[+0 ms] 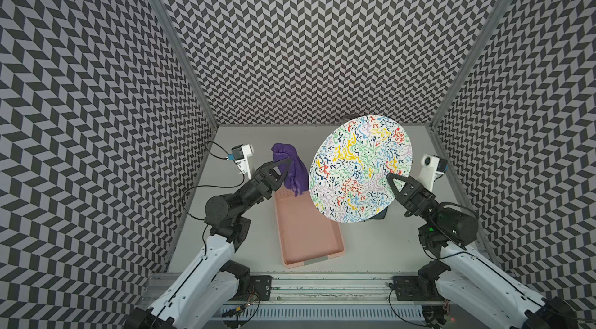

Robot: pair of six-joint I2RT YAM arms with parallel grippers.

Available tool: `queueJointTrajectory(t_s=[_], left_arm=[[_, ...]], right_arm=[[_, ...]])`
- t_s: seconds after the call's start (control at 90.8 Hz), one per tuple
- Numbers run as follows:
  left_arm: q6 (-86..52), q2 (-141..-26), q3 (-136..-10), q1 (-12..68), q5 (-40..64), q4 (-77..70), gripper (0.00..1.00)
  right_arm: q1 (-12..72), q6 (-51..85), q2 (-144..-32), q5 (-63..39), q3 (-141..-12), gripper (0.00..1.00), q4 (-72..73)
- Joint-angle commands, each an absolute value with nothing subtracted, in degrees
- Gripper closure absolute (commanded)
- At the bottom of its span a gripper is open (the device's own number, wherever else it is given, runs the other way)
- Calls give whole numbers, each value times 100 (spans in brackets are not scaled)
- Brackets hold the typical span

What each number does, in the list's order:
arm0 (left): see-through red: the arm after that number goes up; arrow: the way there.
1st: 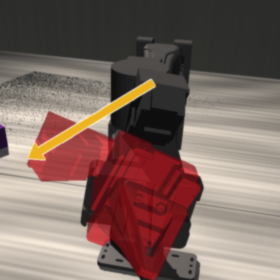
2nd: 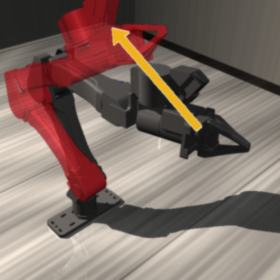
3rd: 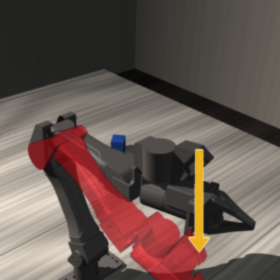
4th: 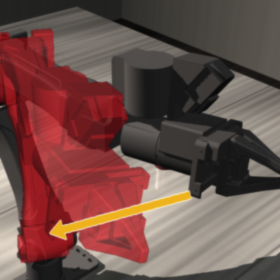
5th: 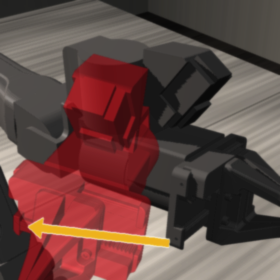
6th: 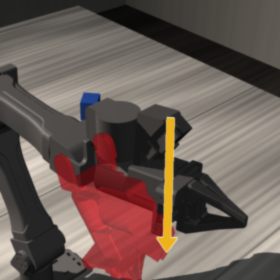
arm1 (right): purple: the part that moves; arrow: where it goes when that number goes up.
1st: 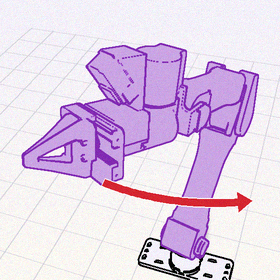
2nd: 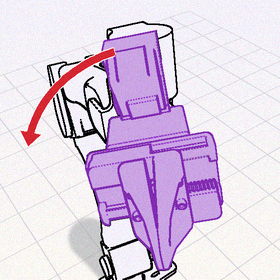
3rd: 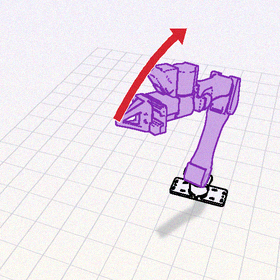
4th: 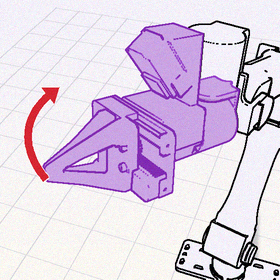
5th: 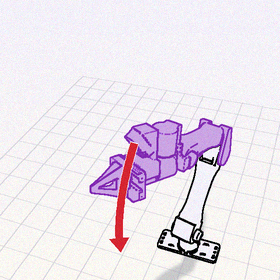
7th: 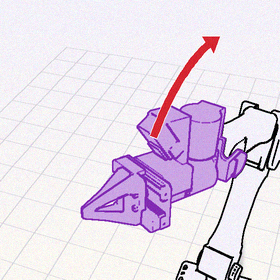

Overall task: Wipe the wet plate dry
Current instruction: Wipe the plate with towel.

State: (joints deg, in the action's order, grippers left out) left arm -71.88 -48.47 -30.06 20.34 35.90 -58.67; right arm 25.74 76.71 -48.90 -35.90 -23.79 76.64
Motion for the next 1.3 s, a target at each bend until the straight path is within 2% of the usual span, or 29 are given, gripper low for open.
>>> queueJointTrajectory(t_s=[0.0, 0.121, 0.264, 0.463, 0.54, 0.661, 0.771, 0.804, 0.892, 0.969, 1.168, 1.289], left_arm=[[-8772, -5118, -3120, 2192, 4089, -8078, 100], [-8902, -5391, -3396, 2720, 3969, -8478, 100], [-8327, -5542, -3546, 3616, 3663, -8110, 100], [-7837, -5761, -3265, 4744, 3297, -8202, 100], [-8091, -5715, -3034, 4770, 3210, -8612, 100], [-8531, -5415, -3219, 4232, 3226, -8682, 100], [-8410, -5154, -3717, 3963, 3266, -7942, 100], [-8317, -5140, -3849, 3968, 3305, -7802, 100], [-8273, -5259, -3933, 4106, 3285, -7910, 100], [-8276, -5475, -3840, 4385, 3161, -8137, 100], [-8173, -6041, -3349, 5313, 2902, -8912, 100], [-7688, -5660, -2894, 5491, 2706, -8436, 100]], right_arm=[[2727, 7919, -5268, -4145, -2789, 100, 8461], [3141, 7663, -5604, -4073, -2957, 100, 8315], [3687, 7273, -6105, -3949, -3231, 100, 8211], [3599, 7619, -6610, -3472, -3688, 100, 8708], [3297, 7658, -6563, -3408, -3833, 100, 8569], [2859, 7714, -6194, -3376, -3489, 100, 8408], [2992, 7209, -5780, -3778, -3194, 100, 7795], [3277, 6894, -5636, -3732, -3097, 100, 7488], [4023, 6218, -5399, -3161, -2811, 100, 7024], [4365, 6096, -5528, -2844, -2842, 100, 7256], [4299, 5951, -6137, -2992, -3925, 100, 6977], [3680, 6172, -6114, -2934, -4191, 100, 6853]])
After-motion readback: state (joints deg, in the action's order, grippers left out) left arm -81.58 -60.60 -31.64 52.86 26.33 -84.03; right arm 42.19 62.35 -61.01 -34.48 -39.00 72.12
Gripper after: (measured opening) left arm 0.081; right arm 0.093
